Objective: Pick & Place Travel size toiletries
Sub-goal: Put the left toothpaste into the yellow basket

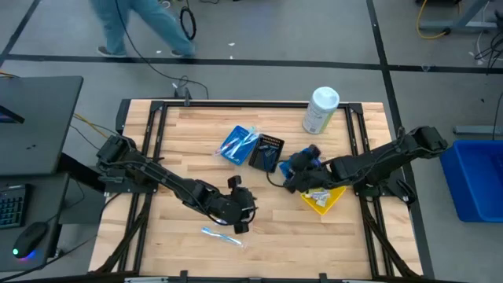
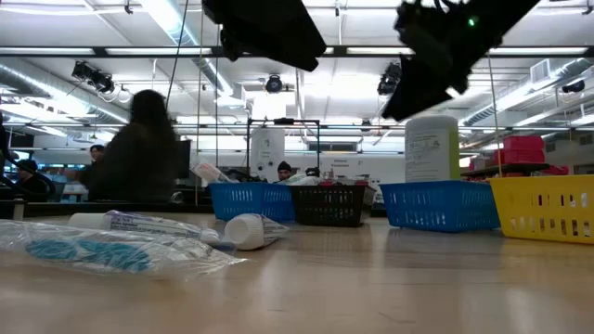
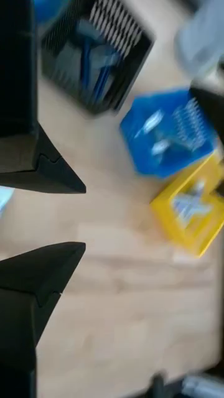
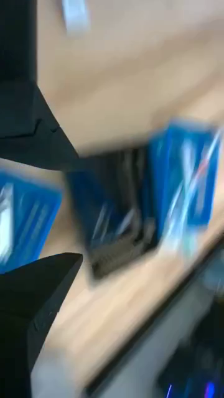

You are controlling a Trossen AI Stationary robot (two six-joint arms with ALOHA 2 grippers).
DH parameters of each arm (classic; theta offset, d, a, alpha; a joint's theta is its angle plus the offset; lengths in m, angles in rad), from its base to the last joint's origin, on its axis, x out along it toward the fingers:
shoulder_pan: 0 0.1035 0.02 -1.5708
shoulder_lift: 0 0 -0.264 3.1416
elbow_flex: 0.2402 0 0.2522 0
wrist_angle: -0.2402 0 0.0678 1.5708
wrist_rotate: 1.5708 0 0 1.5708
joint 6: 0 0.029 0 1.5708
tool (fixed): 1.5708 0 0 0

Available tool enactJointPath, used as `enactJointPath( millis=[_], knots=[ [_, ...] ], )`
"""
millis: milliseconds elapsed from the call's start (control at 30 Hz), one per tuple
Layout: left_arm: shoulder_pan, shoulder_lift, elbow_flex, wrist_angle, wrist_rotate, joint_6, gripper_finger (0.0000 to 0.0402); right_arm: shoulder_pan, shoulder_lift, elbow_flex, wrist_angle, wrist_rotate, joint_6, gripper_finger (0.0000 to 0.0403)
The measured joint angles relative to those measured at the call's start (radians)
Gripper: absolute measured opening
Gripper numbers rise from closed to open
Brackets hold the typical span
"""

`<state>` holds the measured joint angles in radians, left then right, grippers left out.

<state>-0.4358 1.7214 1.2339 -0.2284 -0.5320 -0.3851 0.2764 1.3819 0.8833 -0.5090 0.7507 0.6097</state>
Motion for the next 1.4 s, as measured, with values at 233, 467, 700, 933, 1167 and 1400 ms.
enactJointPath(
  millis=[233, 467, 700, 933, 1167, 1400],
  knots=[
    [-0.003, -0.001, -0.053, -0.024, 0.202, -0.148, 0.0143, 0.001, 0.004, -0.057, 0.445, -0.352, -0.302, 0.0226],
    [-0.029, -0.001, -0.161, -0.051, 0.363, -0.203, 0.0143, 0.002, 0.01, -0.147, 0.695, -0.597, -0.362, 0.0208],
    [-0.066, -0.001, -0.254, -0.04, 0.376, -0.225, 0.0143, 0.006, 0.01, -0.218, 0.731, -0.596, -0.335, 0.0204],
    [-0.096, -0.001, -0.316, -0.035, 0.372, -0.253, 0.0143, 0.006, 0.01, -0.246, 0.769, -0.596, -0.31, 0.0218],
    [-0.109, -0.001, -0.384, 0.022, 0.372, -0.256, 0.0142, 0.006, 0.01, -0.25, 0.787, -0.596, -0.311, 0.0229],
    [-0.109, -0.002, -0.393, 0.035, 0.355, -0.239, 0.0108, 0.006, 0.01, -0.25, 0.793, -0.596, -0.311, 0.0234]
  ],
)
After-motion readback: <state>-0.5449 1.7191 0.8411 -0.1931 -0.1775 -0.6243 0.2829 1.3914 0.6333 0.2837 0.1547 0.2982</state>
